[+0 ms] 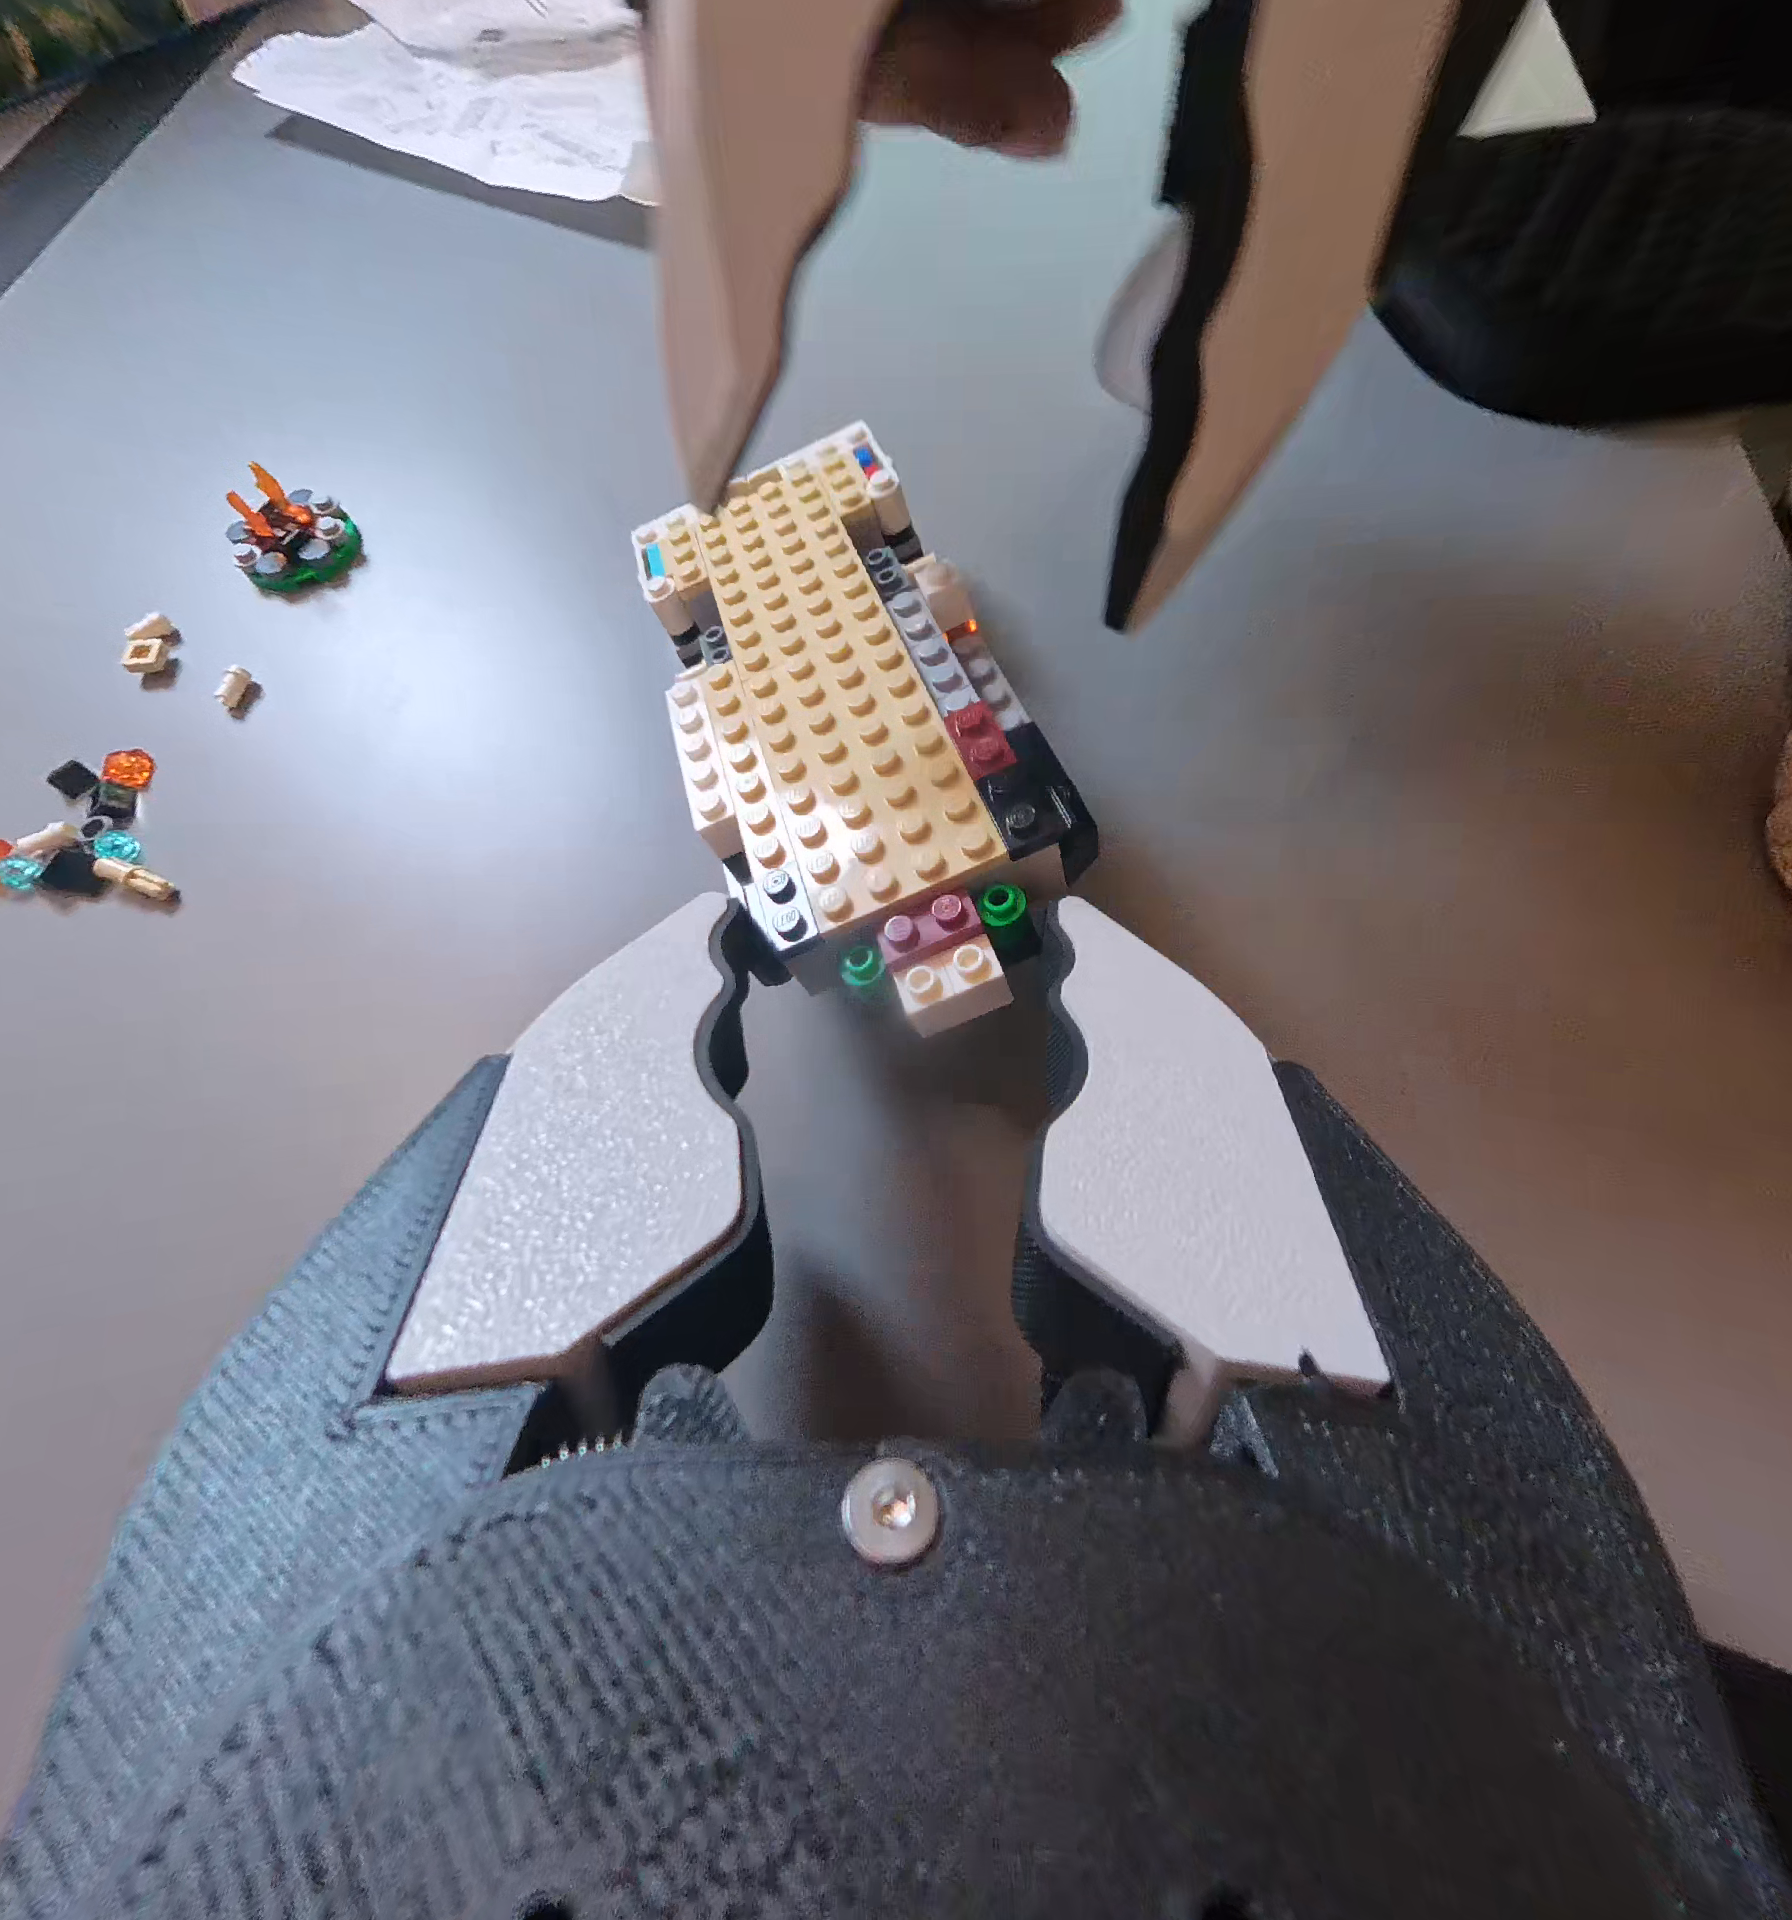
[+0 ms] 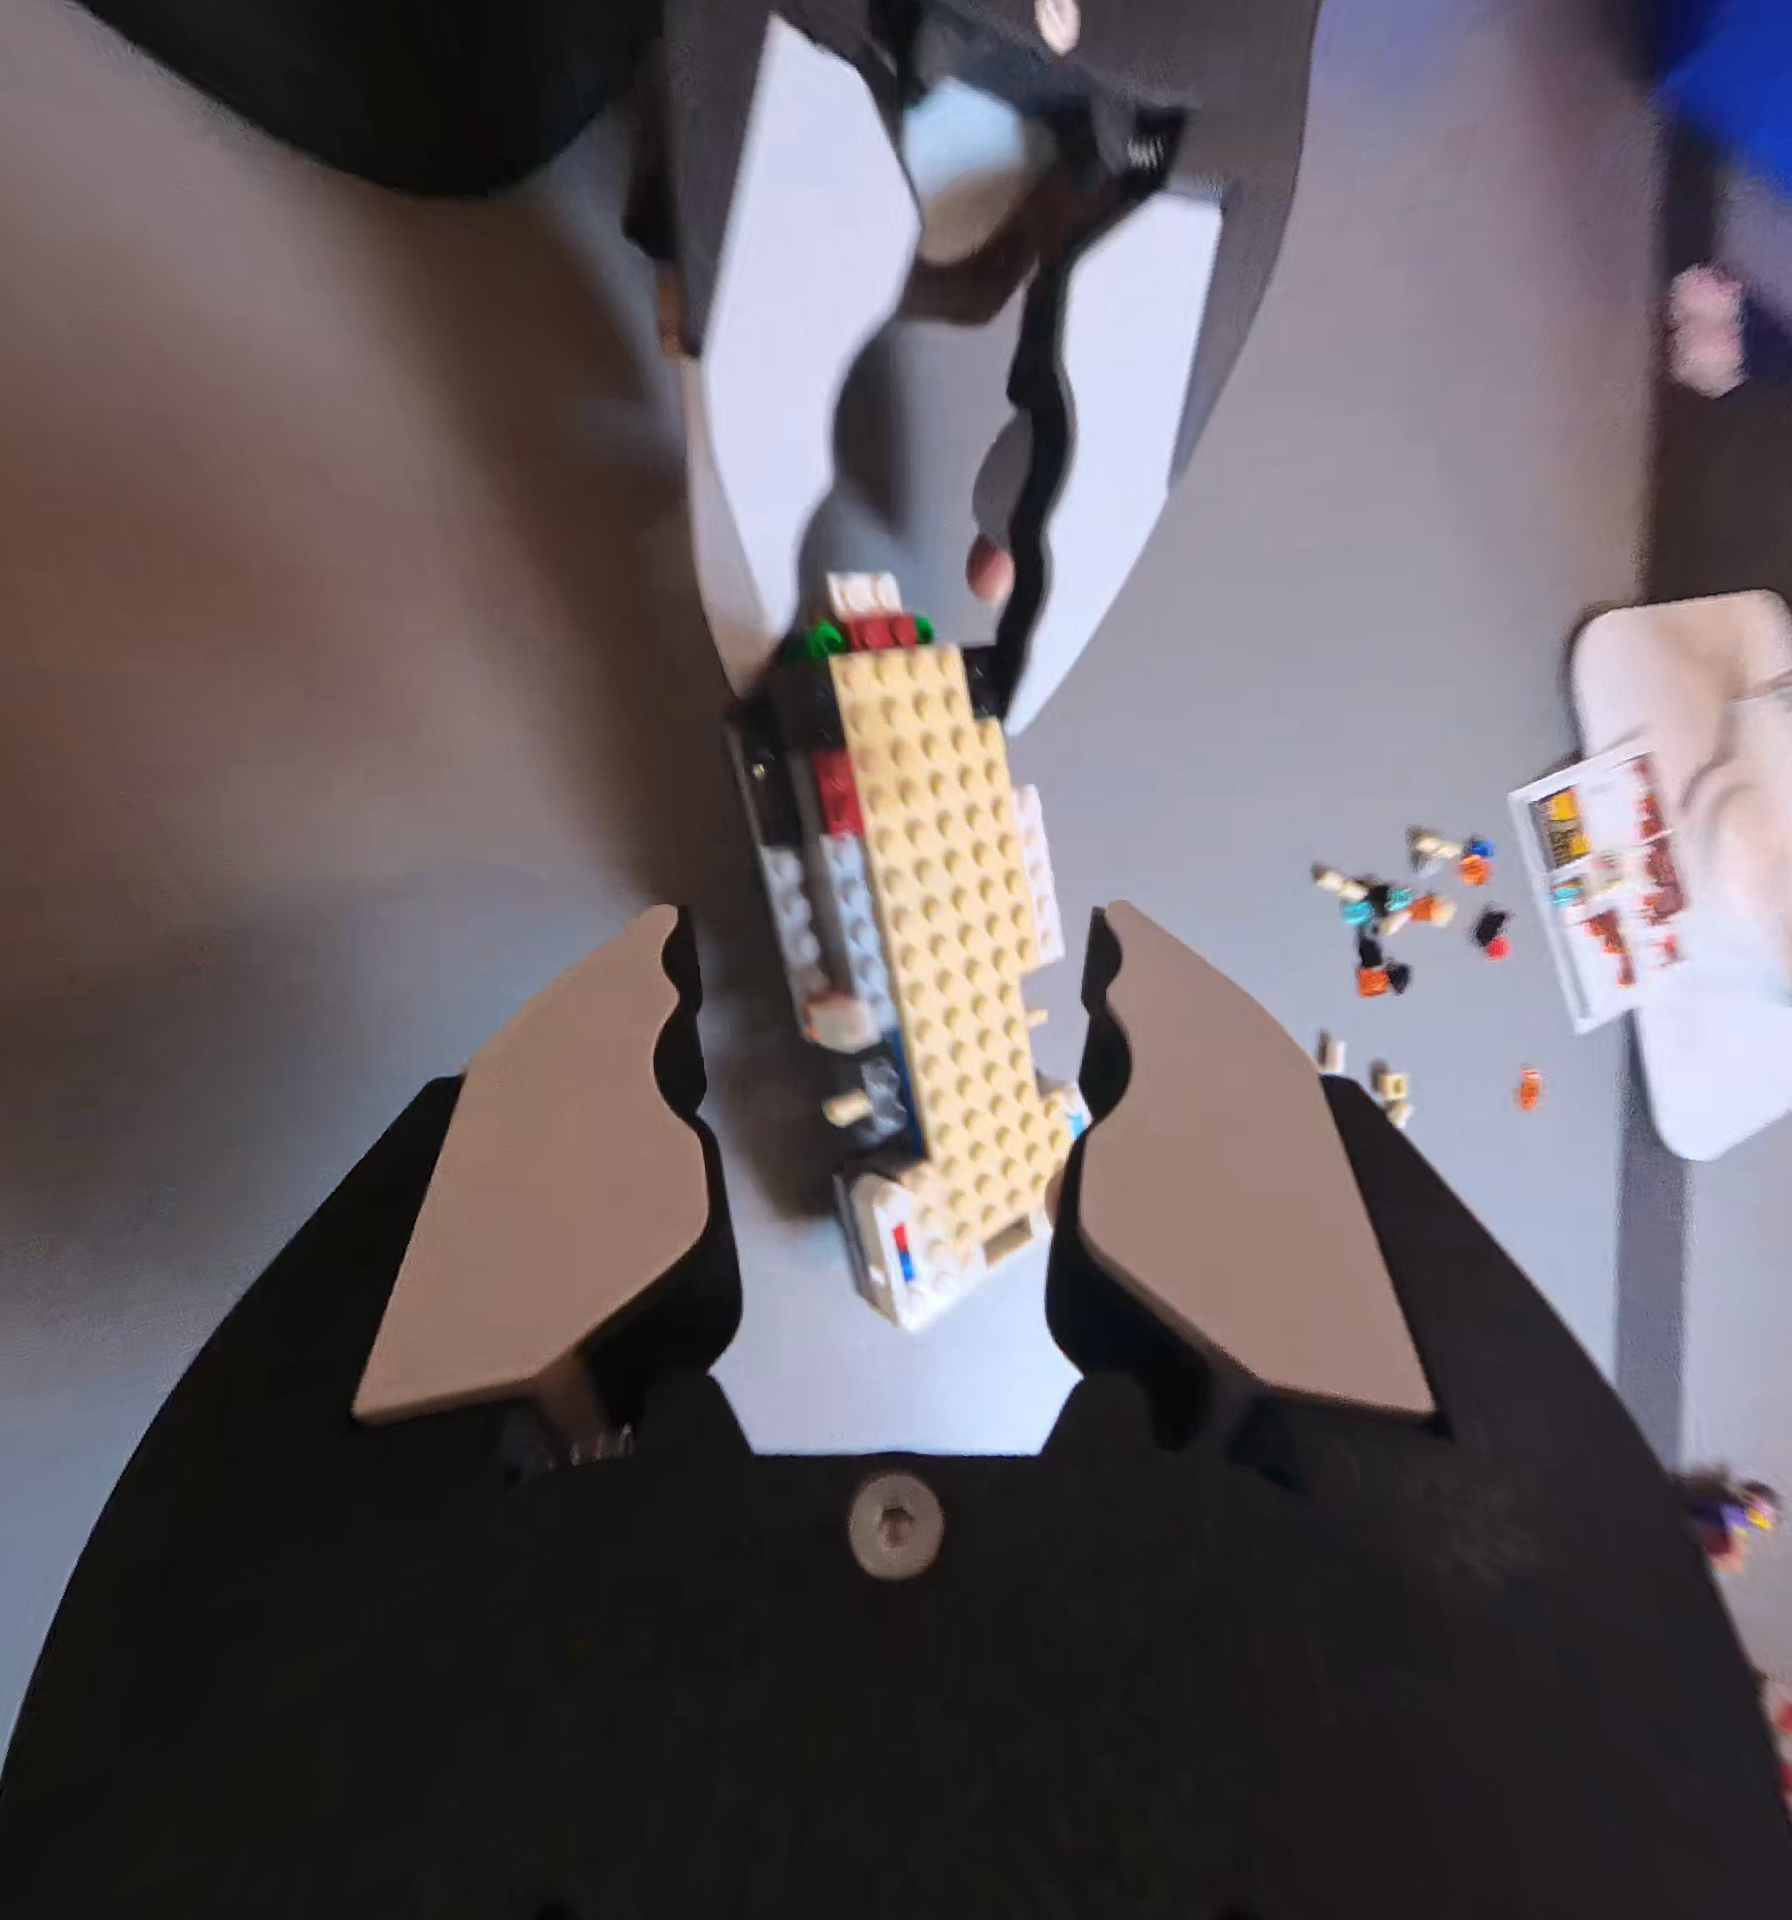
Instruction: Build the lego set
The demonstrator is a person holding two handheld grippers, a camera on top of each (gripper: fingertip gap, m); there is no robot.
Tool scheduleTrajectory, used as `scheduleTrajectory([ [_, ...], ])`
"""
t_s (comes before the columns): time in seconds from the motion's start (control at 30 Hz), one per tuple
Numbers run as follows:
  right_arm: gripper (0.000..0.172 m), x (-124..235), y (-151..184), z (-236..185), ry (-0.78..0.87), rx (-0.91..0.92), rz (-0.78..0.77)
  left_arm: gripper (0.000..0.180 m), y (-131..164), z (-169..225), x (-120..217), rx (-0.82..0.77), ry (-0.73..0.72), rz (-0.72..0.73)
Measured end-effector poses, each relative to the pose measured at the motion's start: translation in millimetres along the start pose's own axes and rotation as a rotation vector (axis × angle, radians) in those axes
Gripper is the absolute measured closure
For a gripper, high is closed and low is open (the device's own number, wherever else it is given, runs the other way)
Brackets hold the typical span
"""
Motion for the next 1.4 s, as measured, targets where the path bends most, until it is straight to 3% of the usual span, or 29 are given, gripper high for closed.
scheduleTrajectory([
  [0.23, 0.092, -40, 10, 12, -0.327, 0.091, -0.224, 0.126, 9, -3, -6, -0.124, 0.021, -0.066],
  [0.5, 0.098, -54, 9, 8, -0.288, 0.064, -0.321, 0.123, 16, -5, -7, -0.137, 0.008, -0.105],
  [0.67, 0.098, -57, 3, 6, -0.218, -0.084, -0.283, 0.115, 15, -5, -2, -0.091, 0.0, -0.084],
  [0.83, 0.093, -44, -1, 11, -0.12, -0.18, -0.173, 0.114, 13, -5, -2, -0.07, -0.016, -0.07],
  [1.0, 0.096, -3, -7, 28, 0.025, -0.354, 0.142, 0.116, 12, -3, -4, -0.086, -0.047, -0.075],
  [1.17, 0.125, 39, 6, 43, 0.239, -0.525, 0.457, 0.13, -11, -14, 18, -0.019, -0.123, 0.123],
  [1.3, 0.168, 55, 15, 55, 0.434, -0.563, 0.601, 0.157, -31, -32, 49, 0.059, -0.281, 0.346],
  [1.4, 0.172, 58, 19, 63, 0.533, -0.549, 0.645, 0.175, -37, -45, 74, 0.077, -0.445, 0.449],
])
Point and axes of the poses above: each gripper's, where its closed fingertips meet, x back along the fingers, y out of its underside, z = x × y across the jaws, the point moved 5 cm from there along x, back along the fingers, and after that the axes turned 4 degrees about -z, right-handed, at the moved point
